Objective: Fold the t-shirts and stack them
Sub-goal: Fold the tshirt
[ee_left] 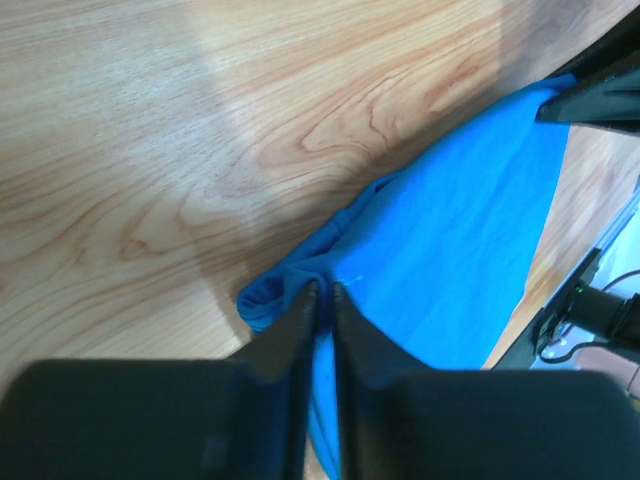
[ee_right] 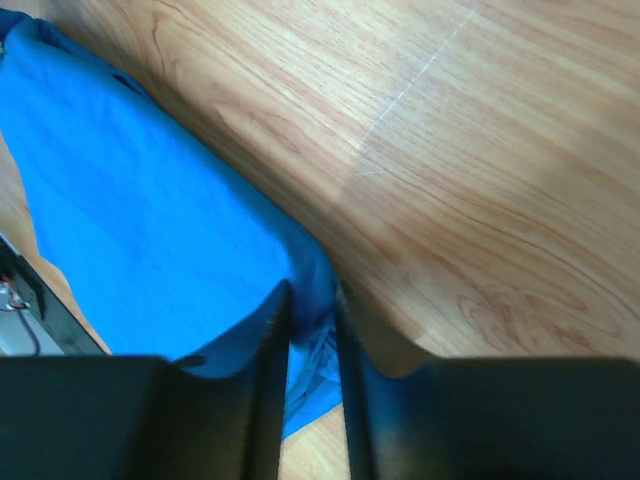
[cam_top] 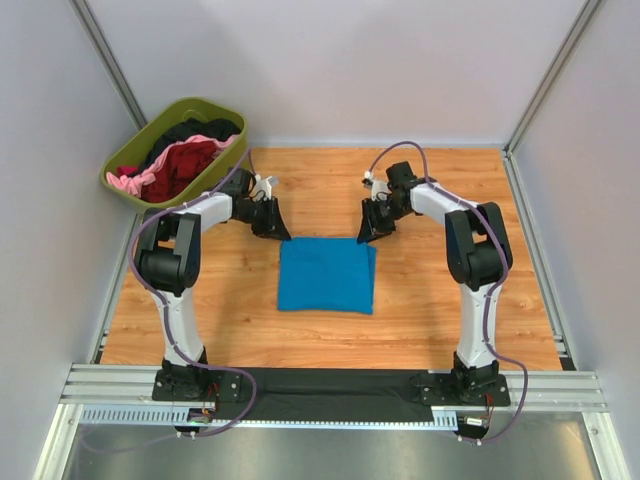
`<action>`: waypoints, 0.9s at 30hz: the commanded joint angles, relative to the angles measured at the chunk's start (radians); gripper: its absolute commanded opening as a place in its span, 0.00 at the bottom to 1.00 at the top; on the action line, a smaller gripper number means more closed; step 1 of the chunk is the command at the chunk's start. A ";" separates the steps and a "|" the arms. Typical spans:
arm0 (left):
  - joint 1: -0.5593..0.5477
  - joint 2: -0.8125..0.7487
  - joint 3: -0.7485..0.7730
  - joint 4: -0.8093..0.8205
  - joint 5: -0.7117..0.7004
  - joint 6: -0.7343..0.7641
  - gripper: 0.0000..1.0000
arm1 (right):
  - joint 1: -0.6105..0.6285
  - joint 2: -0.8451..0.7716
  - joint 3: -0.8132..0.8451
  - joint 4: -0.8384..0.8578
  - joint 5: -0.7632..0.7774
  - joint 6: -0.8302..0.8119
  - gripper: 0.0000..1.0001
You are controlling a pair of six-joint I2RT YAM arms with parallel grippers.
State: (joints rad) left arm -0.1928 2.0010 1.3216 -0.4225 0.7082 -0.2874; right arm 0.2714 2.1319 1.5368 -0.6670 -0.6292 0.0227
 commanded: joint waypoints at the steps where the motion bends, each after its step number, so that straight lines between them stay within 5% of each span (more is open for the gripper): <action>1: -0.008 -0.013 0.037 0.024 0.024 0.044 0.11 | -0.005 -0.075 -0.001 0.046 0.008 -0.015 0.18; 4: -0.014 -0.069 0.033 0.022 -0.028 0.028 0.00 | -0.001 -0.124 -0.013 0.049 0.028 -0.001 0.00; 11: -0.078 -0.214 0.022 0.033 -0.124 -0.047 0.00 | 0.017 -0.318 -0.131 0.102 0.066 0.085 0.00; 18: -0.105 -0.200 0.053 -0.021 -0.176 -0.053 0.00 | 0.025 -0.342 -0.170 0.109 0.103 0.094 0.21; 27: -0.105 -0.052 0.169 -0.036 -0.231 -0.048 0.01 | 0.020 -0.317 -0.179 0.110 0.285 0.086 0.00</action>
State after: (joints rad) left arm -0.3000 1.8835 1.4059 -0.4538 0.5102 -0.3355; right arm 0.2932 1.8072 1.3575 -0.5861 -0.4503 0.1123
